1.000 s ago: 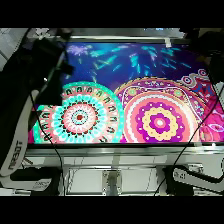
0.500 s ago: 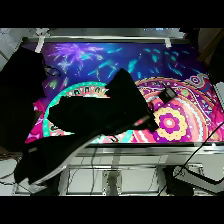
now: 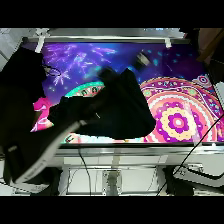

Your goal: Fold the clothes and pants, and hang the long-sleeved shirts on hangers.

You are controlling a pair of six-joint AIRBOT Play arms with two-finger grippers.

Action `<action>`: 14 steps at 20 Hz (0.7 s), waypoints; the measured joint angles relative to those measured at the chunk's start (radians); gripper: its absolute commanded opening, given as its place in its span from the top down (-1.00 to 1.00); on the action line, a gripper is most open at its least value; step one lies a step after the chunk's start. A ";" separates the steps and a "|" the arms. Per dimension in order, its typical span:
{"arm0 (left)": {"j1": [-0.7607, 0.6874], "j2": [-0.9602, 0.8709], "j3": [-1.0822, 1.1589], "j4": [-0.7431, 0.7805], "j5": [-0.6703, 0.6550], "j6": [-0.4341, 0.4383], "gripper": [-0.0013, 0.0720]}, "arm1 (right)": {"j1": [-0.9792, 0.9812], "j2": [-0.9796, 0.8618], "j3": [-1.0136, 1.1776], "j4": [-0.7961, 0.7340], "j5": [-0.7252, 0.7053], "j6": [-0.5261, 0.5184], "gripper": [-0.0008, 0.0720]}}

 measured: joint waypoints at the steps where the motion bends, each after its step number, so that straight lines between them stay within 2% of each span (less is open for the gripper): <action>1: 0.094 0.007 -0.001 -0.049 -0.035 -0.004 -0.93 | 0.002 -0.007 -0.002 0.001 0.001 0.000 -0.37; 7: 0.646 -0.056 -0.022 -0.524 -0.136 0.070 -0.93 | 0.032 -0.042 -0.008 0.004 0.004 0.000 -0.37; 10: 0.796 -0.122 -0.025 -0.654 -0.151 0.142 -0.93 | 0.068 -0.066 -0.008 0.003 0.004 0.000 -0.37; 14: 0.875 -0.227 -0.026 -0.755 -0.154 0.257 -0.93 | 0.122 -0.093 -0.008 -0.002 0.004 -0.001 -0.37</action>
